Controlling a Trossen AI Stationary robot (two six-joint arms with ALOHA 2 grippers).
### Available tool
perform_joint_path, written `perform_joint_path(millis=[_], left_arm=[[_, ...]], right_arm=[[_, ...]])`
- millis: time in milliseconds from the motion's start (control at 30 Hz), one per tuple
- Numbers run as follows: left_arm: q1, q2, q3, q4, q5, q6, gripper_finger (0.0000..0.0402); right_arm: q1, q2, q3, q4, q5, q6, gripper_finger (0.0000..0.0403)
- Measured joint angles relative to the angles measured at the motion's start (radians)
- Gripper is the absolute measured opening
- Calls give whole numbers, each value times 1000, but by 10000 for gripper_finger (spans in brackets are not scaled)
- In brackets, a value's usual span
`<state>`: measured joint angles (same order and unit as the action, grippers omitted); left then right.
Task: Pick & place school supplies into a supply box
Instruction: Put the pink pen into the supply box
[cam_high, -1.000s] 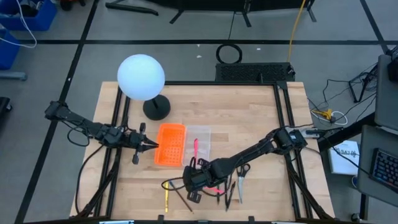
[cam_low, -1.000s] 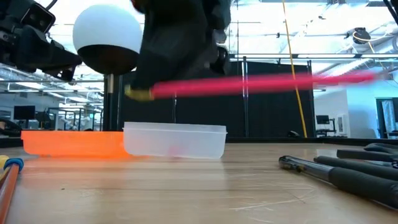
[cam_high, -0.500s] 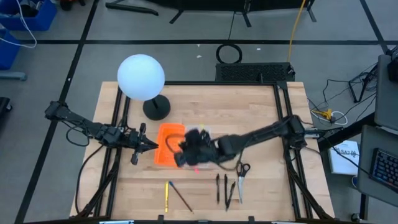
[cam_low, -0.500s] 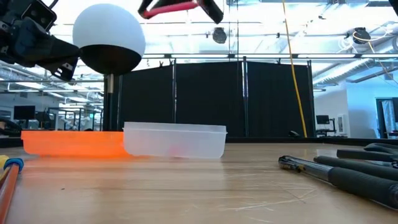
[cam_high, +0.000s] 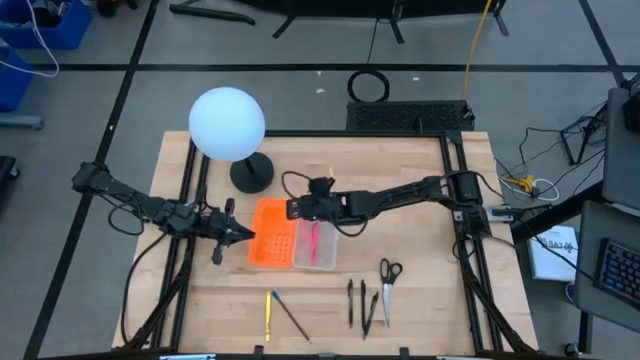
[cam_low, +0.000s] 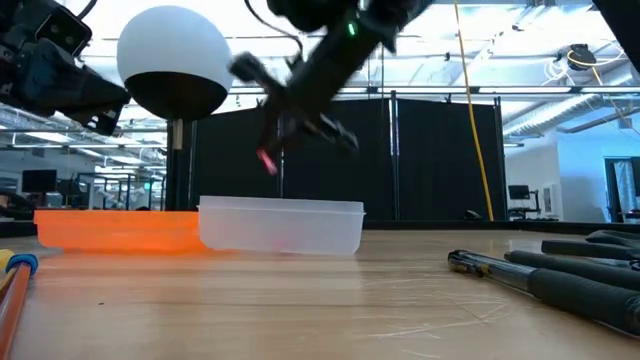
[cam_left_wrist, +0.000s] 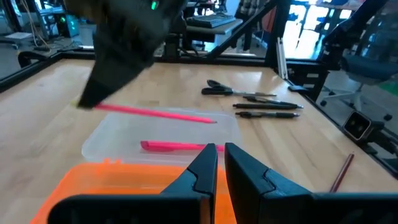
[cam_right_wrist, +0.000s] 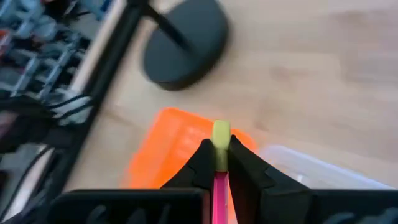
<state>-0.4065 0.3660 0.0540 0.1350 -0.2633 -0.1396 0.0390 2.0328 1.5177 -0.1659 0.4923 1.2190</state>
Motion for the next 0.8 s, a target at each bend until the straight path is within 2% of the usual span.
perform_joint_path(millis=[100, 367, 800], left_arm=[[0, 0, 0, -6, 0, 7, 37], [0, 0, 0, -6, -8, 60, 37], [0, 0, 0, -16, -8, 66, 37]], right_arm=[[-9, 1, -50, 21, -25, 27, 17], [-4, -3, -53, 22, -18, 26, 17], [32, -2, -53, -25, 52, 103, 17]])
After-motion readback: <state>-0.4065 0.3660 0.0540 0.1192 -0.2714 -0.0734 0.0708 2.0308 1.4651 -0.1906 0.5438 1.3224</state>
